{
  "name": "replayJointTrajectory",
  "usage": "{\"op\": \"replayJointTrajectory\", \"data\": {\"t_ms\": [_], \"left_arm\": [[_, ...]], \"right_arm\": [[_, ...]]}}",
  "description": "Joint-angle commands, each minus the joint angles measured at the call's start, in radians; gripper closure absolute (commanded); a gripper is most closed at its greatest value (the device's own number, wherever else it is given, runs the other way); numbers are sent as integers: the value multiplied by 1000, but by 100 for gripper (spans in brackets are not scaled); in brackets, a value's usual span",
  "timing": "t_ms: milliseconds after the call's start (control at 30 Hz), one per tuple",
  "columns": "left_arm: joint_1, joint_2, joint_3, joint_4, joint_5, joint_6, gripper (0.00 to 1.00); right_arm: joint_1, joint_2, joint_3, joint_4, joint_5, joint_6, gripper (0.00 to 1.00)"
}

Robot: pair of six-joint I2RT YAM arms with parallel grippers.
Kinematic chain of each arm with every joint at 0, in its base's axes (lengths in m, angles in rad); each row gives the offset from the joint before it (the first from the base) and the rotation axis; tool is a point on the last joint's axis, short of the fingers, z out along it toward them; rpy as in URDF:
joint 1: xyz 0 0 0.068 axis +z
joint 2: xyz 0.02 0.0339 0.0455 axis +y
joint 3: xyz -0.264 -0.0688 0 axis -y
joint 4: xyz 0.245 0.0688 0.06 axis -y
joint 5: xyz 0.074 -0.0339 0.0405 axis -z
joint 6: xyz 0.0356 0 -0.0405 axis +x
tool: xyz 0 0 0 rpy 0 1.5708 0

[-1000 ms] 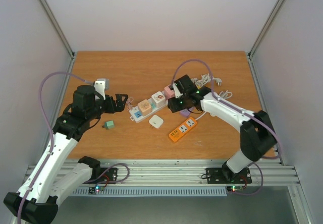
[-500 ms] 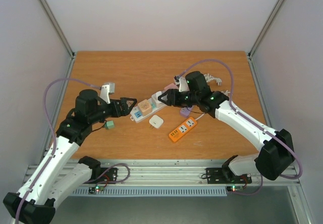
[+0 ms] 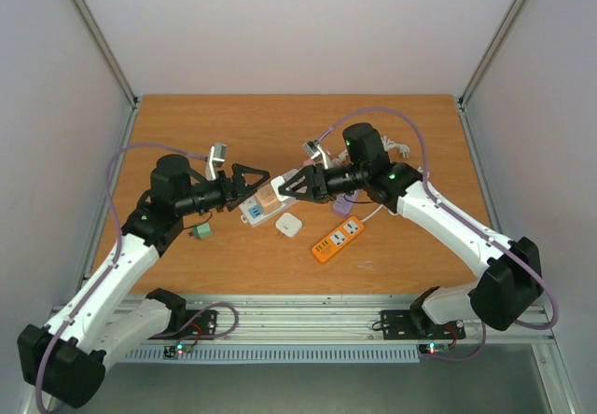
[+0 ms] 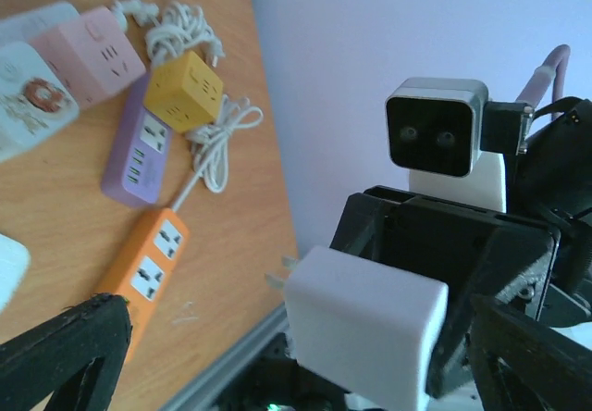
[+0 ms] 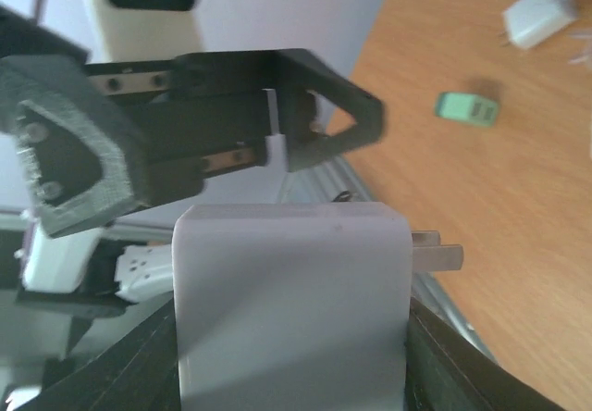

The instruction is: Insert the plug

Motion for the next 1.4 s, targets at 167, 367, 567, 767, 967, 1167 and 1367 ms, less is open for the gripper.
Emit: {"op": "replayJointTrajectory", "data": {"t_ms": [167,367,567,767,967,1167,1367], "left_arm": [[-4,30,-65,320,162,-209,2],[-4,30,-77,401,210,-269,9],[-3,24,-76,387,208,-269,30],[-2,11,-69,311,174,-211,40],[-2,8,-45,224,152,-141,45],[0,16,-45,218,151,-129,54],[3,8,-10,33,1,-56,57]], "right_arm": [[-2,61,39,193,-208,122,51],[-2,102,35,381,-271,259,51],[-3,135,56,409,-300,287,51],[-2,137,81,261,-284,186,51],[-2,147,134,88,-261,51,51],[-2,139,165,-43,-178,-73,33],[-1,31,178,-180,84,-332,11]]}}
